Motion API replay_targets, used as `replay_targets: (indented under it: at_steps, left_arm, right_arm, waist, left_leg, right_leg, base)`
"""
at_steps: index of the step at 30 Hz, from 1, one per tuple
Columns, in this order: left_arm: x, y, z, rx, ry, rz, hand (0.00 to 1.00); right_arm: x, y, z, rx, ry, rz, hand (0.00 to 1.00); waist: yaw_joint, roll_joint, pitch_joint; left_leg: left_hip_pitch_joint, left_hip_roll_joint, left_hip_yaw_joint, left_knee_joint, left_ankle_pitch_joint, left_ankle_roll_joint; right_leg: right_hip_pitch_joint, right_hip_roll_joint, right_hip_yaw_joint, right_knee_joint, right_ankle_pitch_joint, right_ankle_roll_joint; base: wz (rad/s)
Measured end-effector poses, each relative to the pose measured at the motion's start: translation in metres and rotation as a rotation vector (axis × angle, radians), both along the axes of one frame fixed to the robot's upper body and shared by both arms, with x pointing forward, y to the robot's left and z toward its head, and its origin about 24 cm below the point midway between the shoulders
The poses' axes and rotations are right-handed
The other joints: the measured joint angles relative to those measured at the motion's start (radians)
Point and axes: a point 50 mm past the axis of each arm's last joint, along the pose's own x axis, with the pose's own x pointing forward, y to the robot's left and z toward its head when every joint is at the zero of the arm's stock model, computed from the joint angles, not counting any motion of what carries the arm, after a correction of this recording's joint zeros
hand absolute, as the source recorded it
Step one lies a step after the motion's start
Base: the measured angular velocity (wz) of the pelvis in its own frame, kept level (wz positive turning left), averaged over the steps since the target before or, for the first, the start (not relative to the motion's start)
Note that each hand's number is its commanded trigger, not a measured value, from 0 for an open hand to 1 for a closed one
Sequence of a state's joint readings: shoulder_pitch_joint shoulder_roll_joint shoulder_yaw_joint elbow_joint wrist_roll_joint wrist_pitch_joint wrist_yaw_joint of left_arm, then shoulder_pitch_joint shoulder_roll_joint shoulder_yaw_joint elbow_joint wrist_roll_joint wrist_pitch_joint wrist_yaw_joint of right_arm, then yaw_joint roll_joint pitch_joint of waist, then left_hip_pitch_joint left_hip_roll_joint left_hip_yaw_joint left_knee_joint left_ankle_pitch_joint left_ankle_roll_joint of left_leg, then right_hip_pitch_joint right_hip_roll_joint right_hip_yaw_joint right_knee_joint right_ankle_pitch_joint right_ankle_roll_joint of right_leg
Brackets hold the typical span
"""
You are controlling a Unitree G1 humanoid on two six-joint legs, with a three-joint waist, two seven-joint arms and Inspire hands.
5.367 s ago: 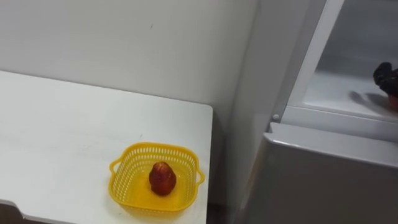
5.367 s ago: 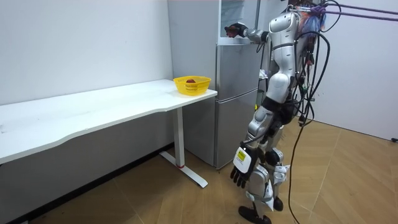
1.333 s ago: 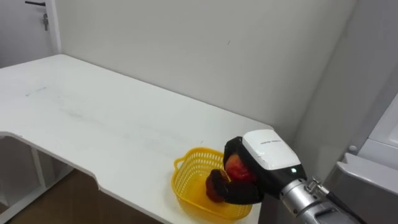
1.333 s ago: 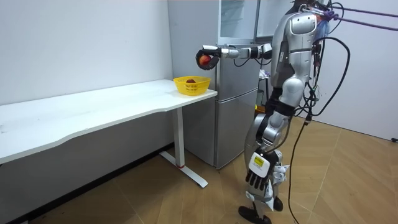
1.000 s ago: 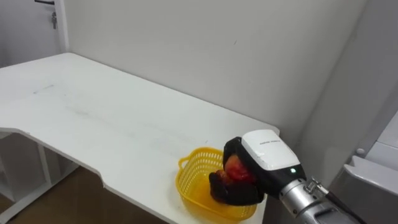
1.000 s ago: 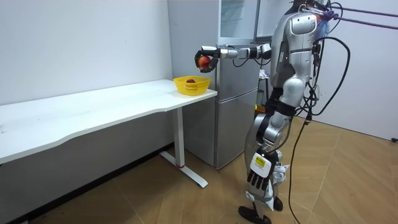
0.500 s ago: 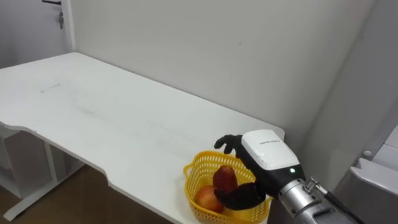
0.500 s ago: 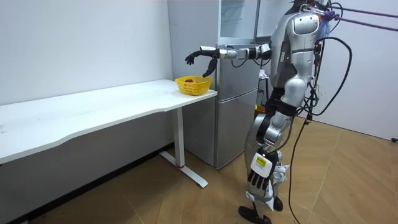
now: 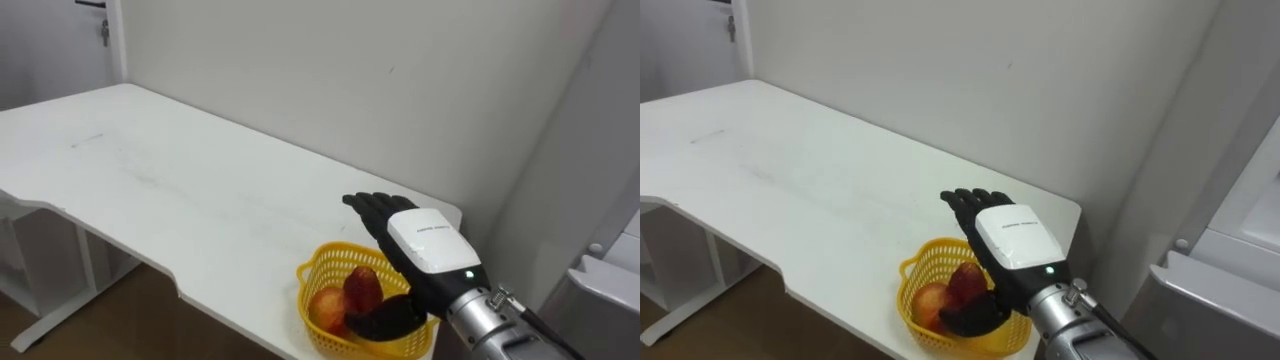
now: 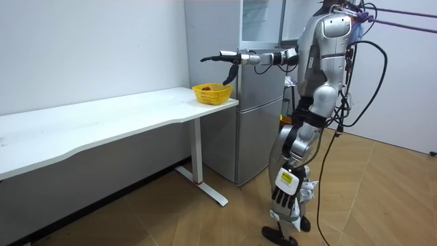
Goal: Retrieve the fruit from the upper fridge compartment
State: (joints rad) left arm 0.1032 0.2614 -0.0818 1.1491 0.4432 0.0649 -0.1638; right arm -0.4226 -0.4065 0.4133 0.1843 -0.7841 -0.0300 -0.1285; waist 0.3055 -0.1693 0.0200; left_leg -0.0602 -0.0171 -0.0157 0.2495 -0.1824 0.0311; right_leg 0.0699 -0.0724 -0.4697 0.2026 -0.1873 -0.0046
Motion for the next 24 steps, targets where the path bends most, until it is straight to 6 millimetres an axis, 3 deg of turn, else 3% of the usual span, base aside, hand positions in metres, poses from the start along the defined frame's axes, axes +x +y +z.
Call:
replay_targets:
  at_steps: [9, 15, 18, 24]
  left_arm:
    - [-0.002, 0.0, 0.0, 0.006, 0.002, 0.002, 0.0]
    - [-0.001, 0.001, 0.0, 0.025, -0.015, 0.005, 0.0]
    - [0.0, 0.0, 0.0, 0.024, -0.018, 0.006, 0.0]
    - [-0.007, -0.01, -0.004, 0.012, -0.022, 0.038, 0.0]
  right_arm:
    - [0.0, -0.001, 0.001, 0.033, 0.007, 0.0, 0.0]
    - [0.003, 0.004, 0.011, 0.143, -0.02, 0.008, 0.0]
    - [0.001, 0.006, 0.028, 0.232, -0.085, 0.028, 0.0]
    - [-0.012, 0.015, 0.06, 0.37, -0.222, 0.094, 0.0]
  waist:
    - [-0.006, 0.0, 0.0001]
    - [-0.011, 0.005, 0.0031]
    - [-0.029, 0.018, 0.0058]
    - [-0.047, 0.069, -0.0064]
  left_leg:
    - [-0.004, -0.006, -0.01, 0.007, 0.0, 0.0]
    - [0.0, -0.006, -0.002, 0.004, 0.001, 0.002]
    - [0.001, -0.007, -0.001, 0.005, 0.001, 0.003]
    - [0.029, -0.002, 0.036, -0.014, 0.0, 0.005]
  right_leg:
    - [0.003, 0.002, 0.001, 0.0, 0.0, 0.001]
    - [0.001, 0.003, 0.026, 0.0, -0.001, 0.002]
    - [0.002, 0.003, 0.033, 0.0, -0.001, 0.002]
    - [0.006, 0.003, 0.07, 0.0, -0.001, 0.002]
  base:
    - [0.02]
    - [-0.03]
    - [-0.02]
    - [-0.17]
